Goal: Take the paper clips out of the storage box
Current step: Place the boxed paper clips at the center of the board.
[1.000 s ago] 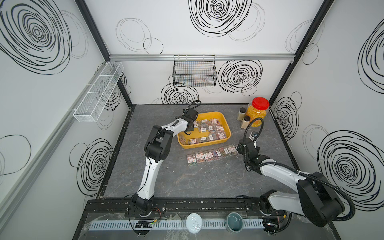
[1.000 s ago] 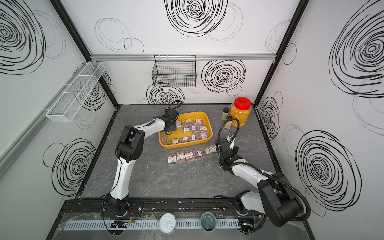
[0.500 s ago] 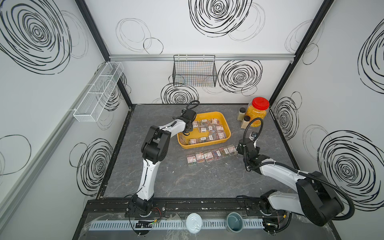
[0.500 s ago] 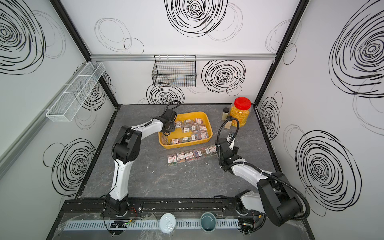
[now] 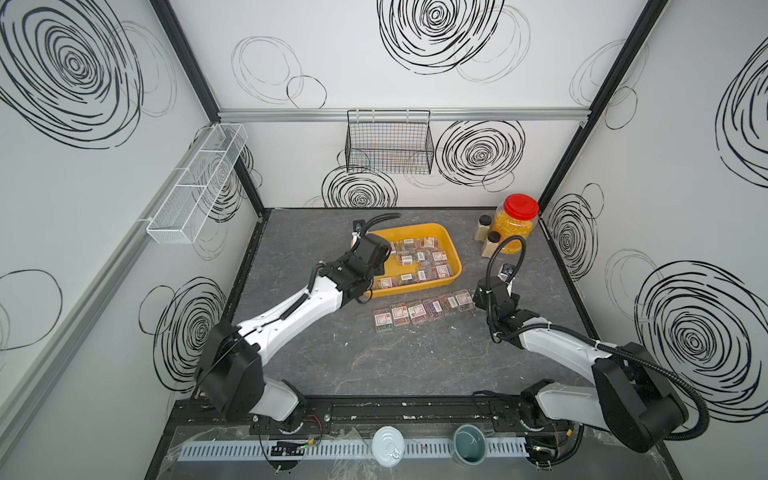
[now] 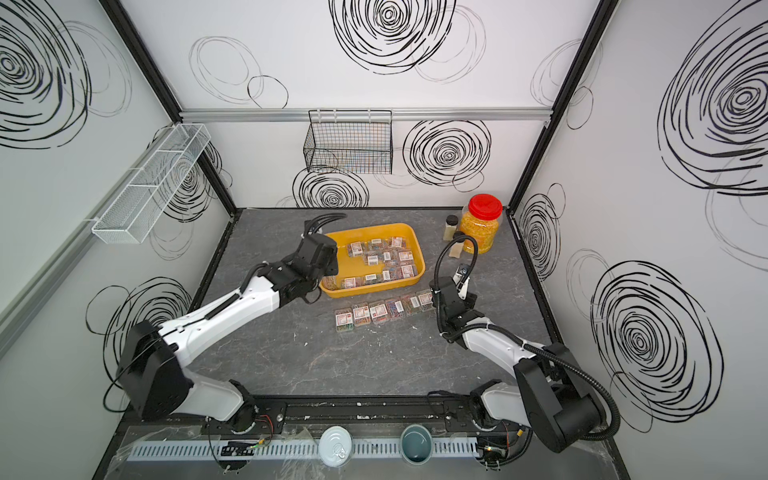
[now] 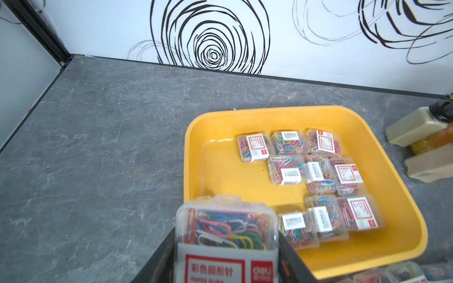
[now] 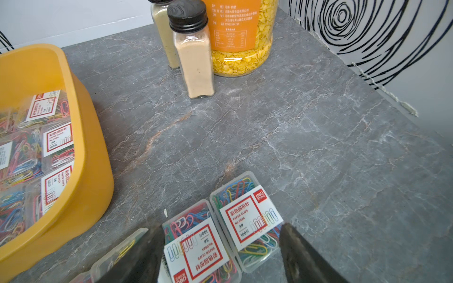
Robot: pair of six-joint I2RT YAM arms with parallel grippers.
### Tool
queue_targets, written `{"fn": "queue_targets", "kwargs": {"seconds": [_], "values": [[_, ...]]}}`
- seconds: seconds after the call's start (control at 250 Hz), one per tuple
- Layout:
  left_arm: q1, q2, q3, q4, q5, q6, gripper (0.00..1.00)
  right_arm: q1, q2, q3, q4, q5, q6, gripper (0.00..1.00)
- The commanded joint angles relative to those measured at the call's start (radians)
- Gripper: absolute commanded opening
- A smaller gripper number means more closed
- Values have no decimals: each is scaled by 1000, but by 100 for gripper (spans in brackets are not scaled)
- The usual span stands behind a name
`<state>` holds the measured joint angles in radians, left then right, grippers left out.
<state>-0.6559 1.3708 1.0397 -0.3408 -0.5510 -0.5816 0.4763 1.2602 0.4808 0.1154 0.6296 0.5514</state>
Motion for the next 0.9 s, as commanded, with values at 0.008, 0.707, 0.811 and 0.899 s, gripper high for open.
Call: {"fn": "queue_targets", "kwargs": {"seconds": [0.008,0.707,0.811,0.899], "values": [[-36,-140,-182,-19,-97,-112,46,13,-5,21,-19,28,-6,75],[-119,-376,-655,45,13,-338,44,33,-106,-44,4,33,-10,78],[-163,-320,-659,74,3,-370,44,34,-104,-44,7,31,-13,78],[-187,-281,-655,92,-2,-386,44,33,-96,-38,1,32,-13,78]]}}
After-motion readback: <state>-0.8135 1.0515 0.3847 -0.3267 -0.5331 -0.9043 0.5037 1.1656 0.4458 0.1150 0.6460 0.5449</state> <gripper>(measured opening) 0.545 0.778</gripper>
